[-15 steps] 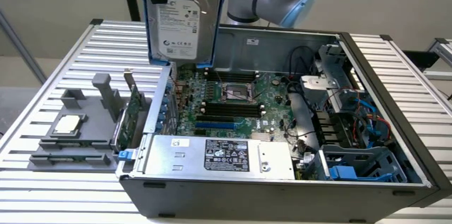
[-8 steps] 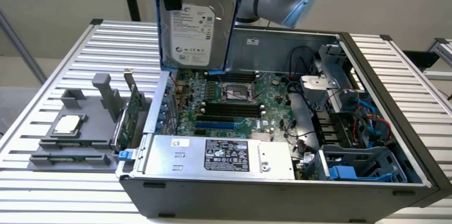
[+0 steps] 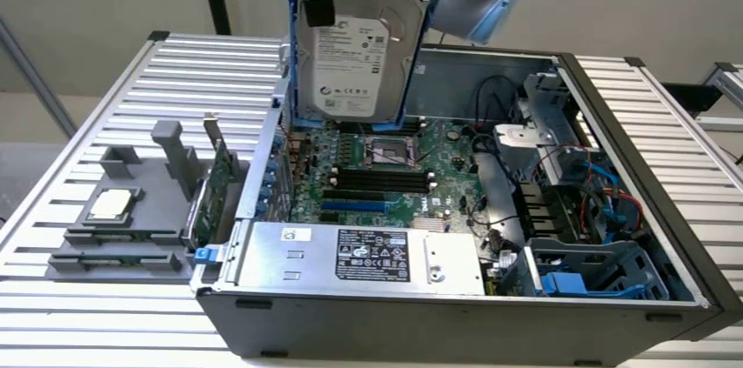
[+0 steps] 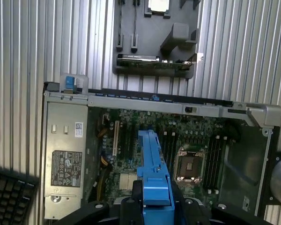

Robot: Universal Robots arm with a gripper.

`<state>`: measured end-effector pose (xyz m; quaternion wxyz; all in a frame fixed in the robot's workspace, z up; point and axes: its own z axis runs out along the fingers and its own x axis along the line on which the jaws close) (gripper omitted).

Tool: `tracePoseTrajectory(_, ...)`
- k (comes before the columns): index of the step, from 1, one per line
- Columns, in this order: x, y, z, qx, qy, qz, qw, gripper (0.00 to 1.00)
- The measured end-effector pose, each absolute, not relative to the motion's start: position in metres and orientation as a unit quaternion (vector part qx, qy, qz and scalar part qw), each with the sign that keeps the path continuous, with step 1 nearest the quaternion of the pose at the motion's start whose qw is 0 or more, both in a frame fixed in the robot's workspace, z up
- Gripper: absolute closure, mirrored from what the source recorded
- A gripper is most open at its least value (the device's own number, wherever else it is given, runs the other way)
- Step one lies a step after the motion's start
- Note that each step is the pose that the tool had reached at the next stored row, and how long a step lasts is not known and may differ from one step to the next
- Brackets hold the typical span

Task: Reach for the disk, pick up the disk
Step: 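Pick up the disk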

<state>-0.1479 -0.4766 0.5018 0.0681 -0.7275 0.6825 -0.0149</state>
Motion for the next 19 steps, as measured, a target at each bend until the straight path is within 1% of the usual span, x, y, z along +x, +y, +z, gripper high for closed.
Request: tracePoseTrajectory(19,-0.074,-0.502,0.499,-0.727,0.682,-0.022,0.079,0.67)
